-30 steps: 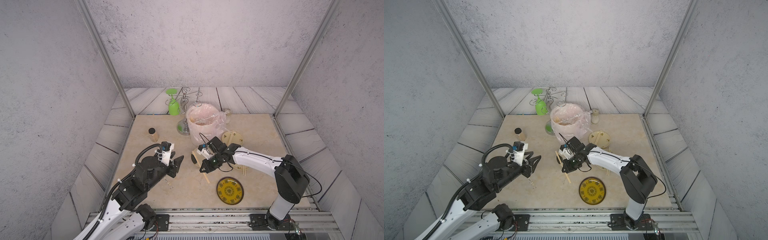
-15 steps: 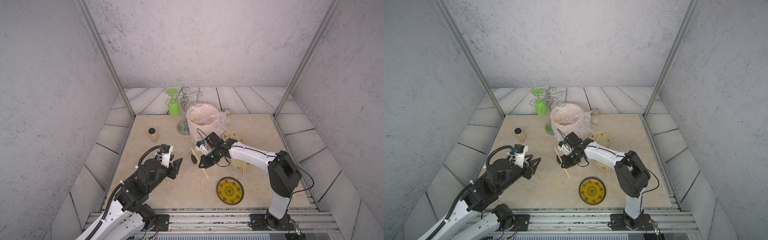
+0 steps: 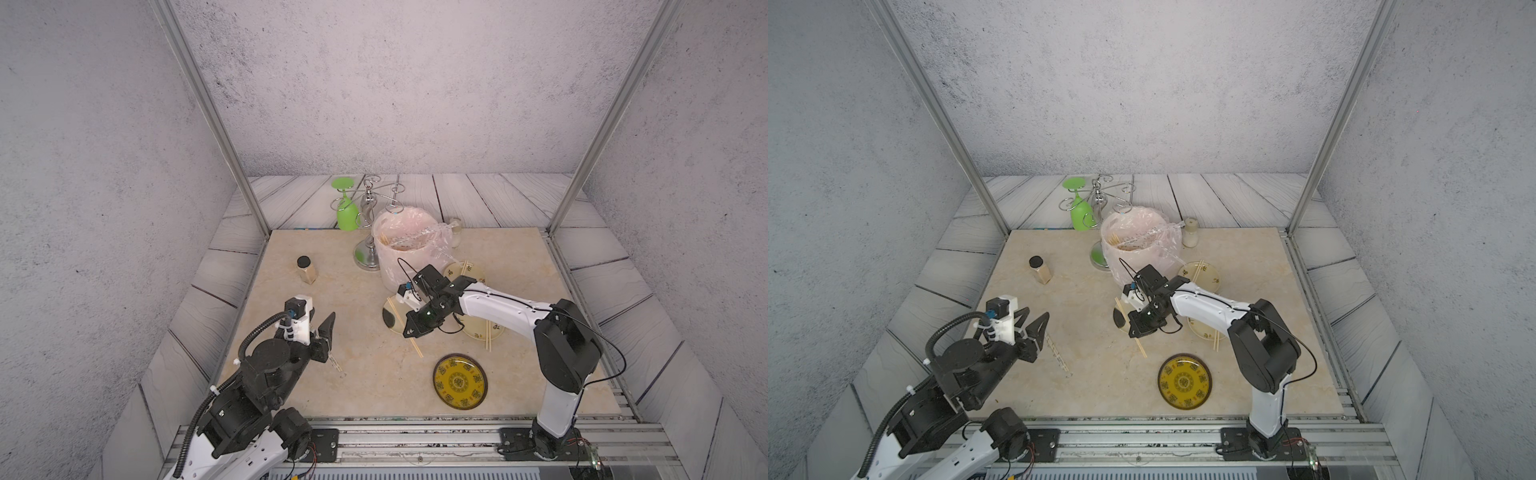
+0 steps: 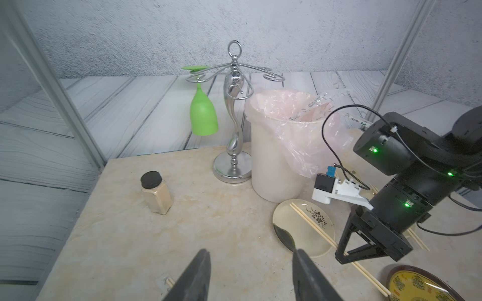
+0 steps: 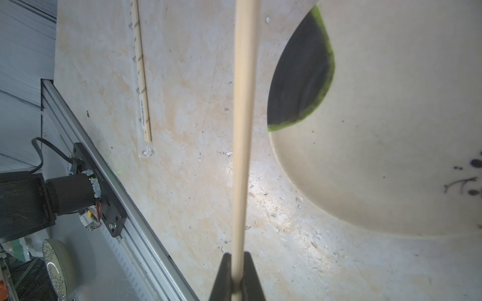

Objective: Remove the packaging of disposable chopsticks
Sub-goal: Place the disposable chopsticks on the plate.

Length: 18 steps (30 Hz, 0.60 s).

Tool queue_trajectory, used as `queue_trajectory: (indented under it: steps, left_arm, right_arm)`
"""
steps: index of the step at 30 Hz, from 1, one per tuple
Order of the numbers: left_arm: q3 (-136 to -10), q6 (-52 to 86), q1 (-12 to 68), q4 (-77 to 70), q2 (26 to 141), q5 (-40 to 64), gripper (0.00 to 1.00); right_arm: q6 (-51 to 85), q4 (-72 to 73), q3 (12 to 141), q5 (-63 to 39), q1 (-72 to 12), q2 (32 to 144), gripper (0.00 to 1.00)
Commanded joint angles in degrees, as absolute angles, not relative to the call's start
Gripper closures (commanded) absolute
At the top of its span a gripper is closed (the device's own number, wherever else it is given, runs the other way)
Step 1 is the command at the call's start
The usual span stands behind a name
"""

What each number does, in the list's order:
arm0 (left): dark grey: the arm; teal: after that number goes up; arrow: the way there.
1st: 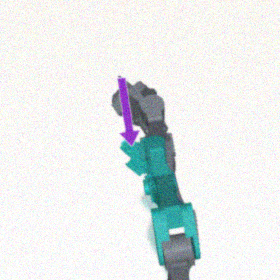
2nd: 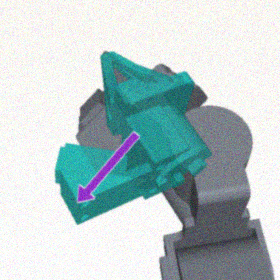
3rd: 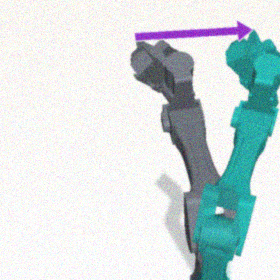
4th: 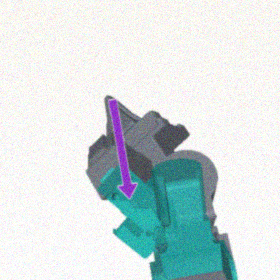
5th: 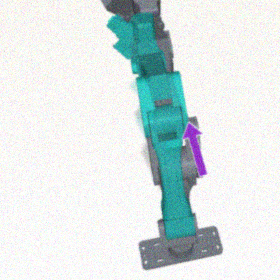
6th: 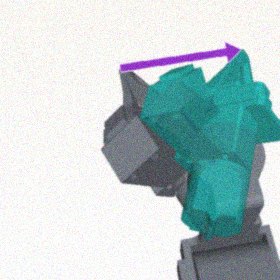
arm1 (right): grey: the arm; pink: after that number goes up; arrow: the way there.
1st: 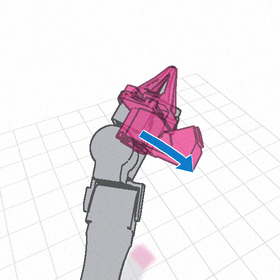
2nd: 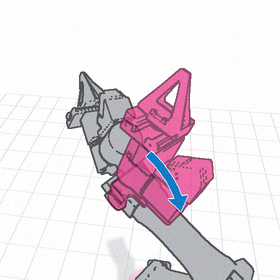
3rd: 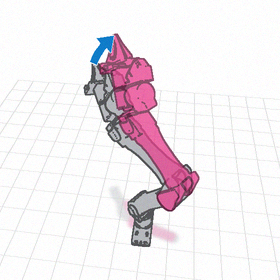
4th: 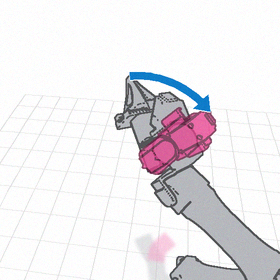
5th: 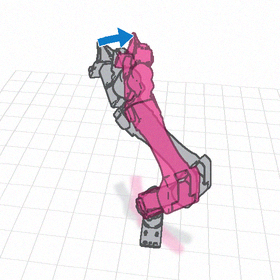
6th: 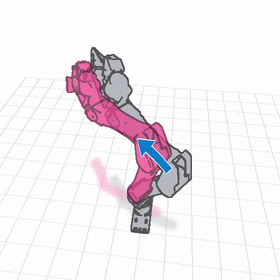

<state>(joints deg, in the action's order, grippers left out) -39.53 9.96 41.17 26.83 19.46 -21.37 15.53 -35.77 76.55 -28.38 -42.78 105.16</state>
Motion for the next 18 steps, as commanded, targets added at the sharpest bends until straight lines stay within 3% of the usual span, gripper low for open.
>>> queue_trajectory:
  steps: [1, 18]
  left_arm:
    - [-40.50, 7.88, 41.04, 28.63, 17.52, -28.52, 0.47]
    - [-40.27, 7.32, 40.91, 28.32, 17.40, -29.59, 0.47]
  right_arm:
    - [14.82, -36.49, 77.07, -28.70, -42.53, 107.75, 1.00]
    - [16.13, -38.27, 87.75, -24.87, -42.28, 115.69, 1.00]
